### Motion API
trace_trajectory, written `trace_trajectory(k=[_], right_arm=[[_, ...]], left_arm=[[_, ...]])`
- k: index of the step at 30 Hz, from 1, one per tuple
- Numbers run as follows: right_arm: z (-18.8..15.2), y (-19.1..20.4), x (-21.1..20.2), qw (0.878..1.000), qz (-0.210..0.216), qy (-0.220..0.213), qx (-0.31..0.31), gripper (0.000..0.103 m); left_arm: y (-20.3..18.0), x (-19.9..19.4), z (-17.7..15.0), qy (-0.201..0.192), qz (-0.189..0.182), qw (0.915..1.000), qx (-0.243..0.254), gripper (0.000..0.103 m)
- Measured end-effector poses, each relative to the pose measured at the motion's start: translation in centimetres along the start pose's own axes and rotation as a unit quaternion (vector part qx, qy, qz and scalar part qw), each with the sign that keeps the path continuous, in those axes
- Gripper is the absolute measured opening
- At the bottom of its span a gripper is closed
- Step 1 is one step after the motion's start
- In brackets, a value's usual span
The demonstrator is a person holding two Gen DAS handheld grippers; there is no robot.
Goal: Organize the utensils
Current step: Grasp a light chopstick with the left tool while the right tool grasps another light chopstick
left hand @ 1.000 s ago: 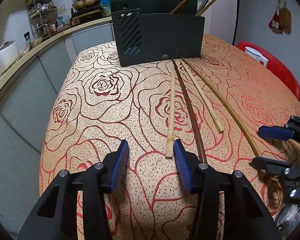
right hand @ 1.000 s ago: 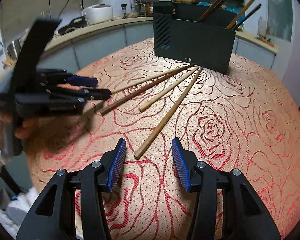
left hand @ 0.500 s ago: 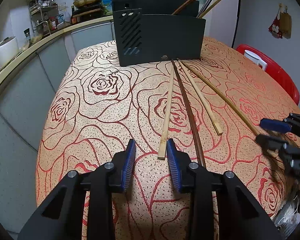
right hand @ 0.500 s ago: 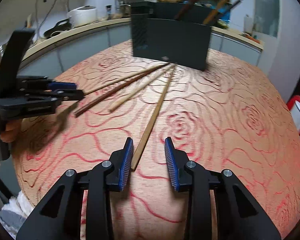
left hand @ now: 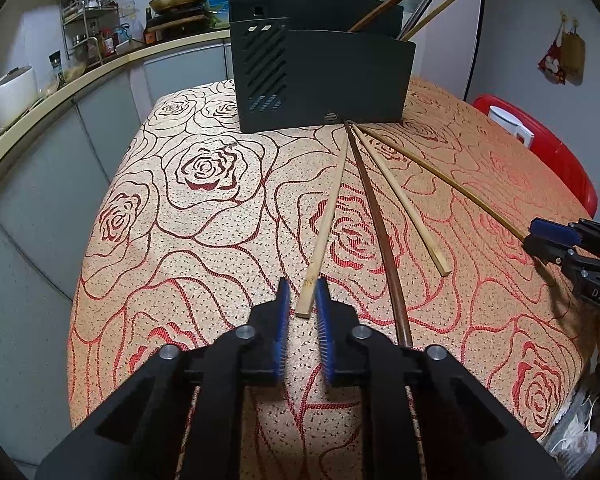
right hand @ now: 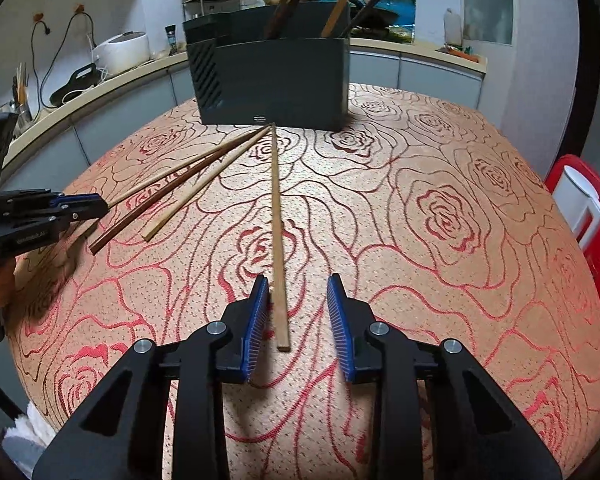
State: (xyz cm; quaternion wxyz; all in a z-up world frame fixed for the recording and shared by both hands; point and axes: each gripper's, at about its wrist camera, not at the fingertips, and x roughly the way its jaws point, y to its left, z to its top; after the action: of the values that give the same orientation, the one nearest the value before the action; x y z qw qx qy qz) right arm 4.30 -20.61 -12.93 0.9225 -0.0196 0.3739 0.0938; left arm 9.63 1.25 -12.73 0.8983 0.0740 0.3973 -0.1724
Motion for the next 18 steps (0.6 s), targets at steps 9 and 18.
trace_trajectory(k=[9, 18], right_arm=[[0.23, 0.66, 0.25, 1.0, 0.006, -0.006, -0.014, 0.017], [0.29, -0.04, 0.2, 1.0, 0.007, -0.005, 0.0, 0.008]], left_arm=[[-0.2, -0.09, -0.05, -0.002, -0.016, 0.9999, 0.003, 0.007], [-0.05, -0.71, -0.21, -0.013, -0.015, 0.9998, -0.004, 0.007]])
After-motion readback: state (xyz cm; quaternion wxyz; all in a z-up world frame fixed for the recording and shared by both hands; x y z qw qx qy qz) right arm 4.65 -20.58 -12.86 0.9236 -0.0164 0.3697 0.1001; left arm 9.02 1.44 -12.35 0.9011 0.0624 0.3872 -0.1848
